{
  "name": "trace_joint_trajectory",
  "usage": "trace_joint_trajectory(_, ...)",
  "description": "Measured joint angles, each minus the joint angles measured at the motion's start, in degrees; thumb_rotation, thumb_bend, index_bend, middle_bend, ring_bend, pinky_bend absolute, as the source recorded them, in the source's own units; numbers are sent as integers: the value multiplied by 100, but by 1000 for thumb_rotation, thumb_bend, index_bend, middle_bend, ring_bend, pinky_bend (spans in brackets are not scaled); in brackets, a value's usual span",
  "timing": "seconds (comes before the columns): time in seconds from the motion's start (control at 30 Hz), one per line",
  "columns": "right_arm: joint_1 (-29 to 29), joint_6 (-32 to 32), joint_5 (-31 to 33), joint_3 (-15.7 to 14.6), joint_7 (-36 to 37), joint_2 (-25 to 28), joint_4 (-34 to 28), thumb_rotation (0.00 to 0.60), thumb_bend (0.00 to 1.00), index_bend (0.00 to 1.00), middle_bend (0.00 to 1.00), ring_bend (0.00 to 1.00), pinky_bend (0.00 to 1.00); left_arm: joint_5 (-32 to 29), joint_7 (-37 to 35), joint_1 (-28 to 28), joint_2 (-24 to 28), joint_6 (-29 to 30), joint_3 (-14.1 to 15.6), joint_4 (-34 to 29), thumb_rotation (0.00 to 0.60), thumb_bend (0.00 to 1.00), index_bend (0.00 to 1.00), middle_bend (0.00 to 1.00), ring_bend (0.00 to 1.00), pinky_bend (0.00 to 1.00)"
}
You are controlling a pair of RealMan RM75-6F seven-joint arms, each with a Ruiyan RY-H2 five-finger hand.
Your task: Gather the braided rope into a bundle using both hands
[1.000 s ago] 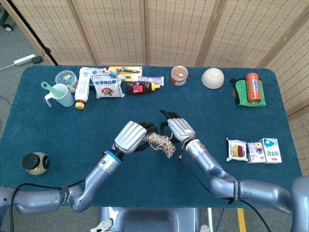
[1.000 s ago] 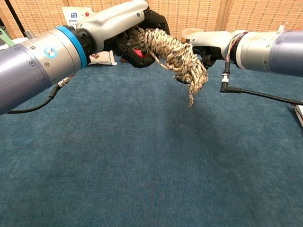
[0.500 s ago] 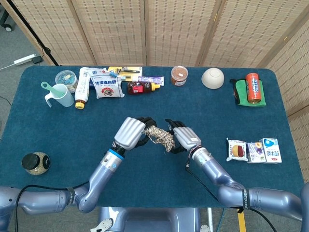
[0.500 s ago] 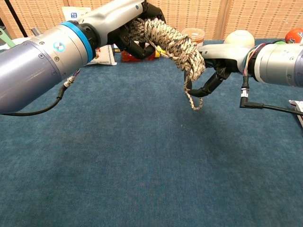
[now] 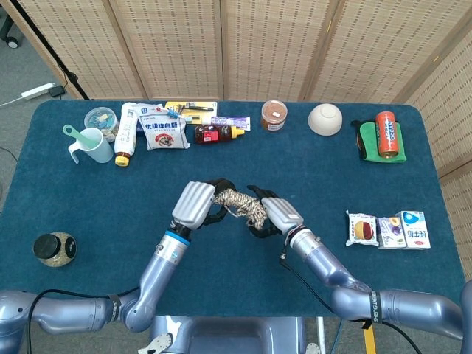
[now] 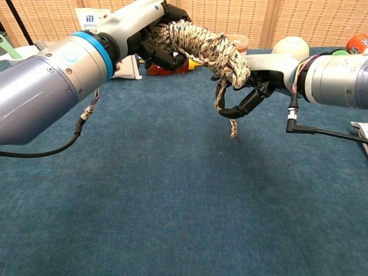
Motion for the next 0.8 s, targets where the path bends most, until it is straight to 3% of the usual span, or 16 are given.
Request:
trace_joint_trajectory(0.27, 43, 39, 124, 60, 116, -116, -11, 600, 485, 738, 0, 0, 0, -633, -110, 122, -126, 68, -194, -401, 600, 519, 595, 472, 537, 723)
trace_joint_trajectory(0.53, 183, 132, 363, 169, 114, -476, 454, 600, 485, 740, 0, 0, 0, -1250, 60, 143, -116, 92, -375, -891, 600, 519, 609, 487, 538, 723)
trace_joint_trajectory(0.8, 277, 61, 869, 245, 166, -735, 739, 600, 484, 743, 0, 0, 0, -1400, 6, 95, -318, 241, -522, -984, 600, 517, 610, 487, 538, 723)
